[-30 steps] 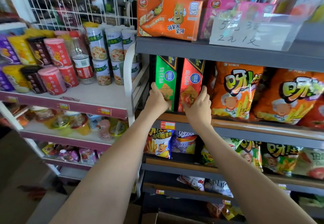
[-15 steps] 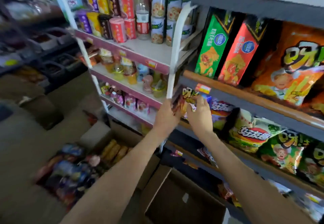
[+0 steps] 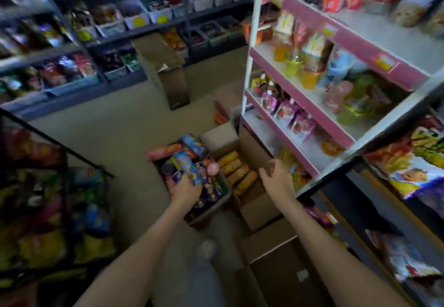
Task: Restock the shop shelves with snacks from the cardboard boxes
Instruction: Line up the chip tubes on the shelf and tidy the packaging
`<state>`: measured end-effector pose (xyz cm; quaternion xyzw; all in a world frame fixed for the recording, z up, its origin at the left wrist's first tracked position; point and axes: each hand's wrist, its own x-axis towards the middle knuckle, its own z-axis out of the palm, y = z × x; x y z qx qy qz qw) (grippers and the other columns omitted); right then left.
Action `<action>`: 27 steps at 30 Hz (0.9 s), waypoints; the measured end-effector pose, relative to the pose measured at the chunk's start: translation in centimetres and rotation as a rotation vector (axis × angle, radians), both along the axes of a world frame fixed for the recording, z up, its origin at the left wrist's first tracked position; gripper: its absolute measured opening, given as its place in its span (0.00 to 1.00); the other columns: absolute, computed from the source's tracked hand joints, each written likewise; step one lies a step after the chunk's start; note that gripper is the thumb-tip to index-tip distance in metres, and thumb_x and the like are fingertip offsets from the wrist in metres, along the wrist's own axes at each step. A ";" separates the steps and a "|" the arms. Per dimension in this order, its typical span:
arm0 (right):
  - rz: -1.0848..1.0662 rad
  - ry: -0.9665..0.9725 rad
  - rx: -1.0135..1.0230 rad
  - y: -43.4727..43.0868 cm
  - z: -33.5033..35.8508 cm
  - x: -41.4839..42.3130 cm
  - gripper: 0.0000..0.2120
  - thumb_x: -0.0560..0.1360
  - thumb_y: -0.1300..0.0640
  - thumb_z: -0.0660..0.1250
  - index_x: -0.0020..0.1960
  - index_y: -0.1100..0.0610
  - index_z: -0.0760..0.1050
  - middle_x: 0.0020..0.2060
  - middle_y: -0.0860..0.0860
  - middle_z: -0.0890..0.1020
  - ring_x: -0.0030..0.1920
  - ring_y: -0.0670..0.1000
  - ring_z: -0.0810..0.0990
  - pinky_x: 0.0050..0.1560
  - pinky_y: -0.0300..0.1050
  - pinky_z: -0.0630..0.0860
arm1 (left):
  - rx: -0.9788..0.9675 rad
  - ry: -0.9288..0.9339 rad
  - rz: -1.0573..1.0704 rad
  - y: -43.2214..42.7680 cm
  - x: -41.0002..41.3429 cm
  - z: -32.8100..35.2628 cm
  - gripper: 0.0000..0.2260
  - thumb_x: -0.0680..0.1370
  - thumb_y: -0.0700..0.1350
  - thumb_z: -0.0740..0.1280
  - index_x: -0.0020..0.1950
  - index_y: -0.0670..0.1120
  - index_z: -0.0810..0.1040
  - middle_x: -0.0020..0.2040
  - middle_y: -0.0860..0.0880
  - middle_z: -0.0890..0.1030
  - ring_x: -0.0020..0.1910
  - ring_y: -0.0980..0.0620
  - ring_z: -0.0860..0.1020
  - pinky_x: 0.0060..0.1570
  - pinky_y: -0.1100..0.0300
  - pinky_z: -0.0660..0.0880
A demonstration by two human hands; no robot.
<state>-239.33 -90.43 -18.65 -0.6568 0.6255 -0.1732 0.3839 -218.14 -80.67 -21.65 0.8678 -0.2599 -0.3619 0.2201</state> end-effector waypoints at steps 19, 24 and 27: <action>-0.099 0.078 0.342 -12.3 -17.5 16.9 0.13 0.79 0.60 0.64 0.63 0.58 0.70 0.46 0.42 0.73 0.49 0.45 0.72 0.52 0.41 0.69 | 0.075 0.184 -0.098 -14.5 15.5 -17.1 0.21 0.79 0.45 0.65 0.70 0.44 0.66 0.65 0.44 0.74 0.58 0.43 0.77 0.49 0.54 0.72; -0.186 0.135 0.445 -13.6 -22.3 13.0 0.24 0.79 0.56 0.65 0.73 0.58 0.63 0.67 0.55 0.71 0.64 0.52 0.72 0.58 0.43 0.70 | 0.017 0.237 -0.119 -18.1 12.0 -19.6 0.19 0.79 0.46 0.65 0.69 0.48 0.68 0.63 0.49 0.74 0.57 0.48 0.77 0.52 0.52 0.77; -0.214 0.119 0.472 -14.6 -25.9 11.7 0.26 0.79 0.56 0.65 0.74 0.57 0.62 0.67 0.54 0.71 0.64 0.52 0.72 0.55 0.42 0.70 | 0.047 0.179 -0.181 -20.2 10.4 -22.2 0.17 0.79 0.47 0.64 0.67 0.48 0.68 0.63 0.50 0.72 0.58 0.49 0.75 0.51 0.55 0.74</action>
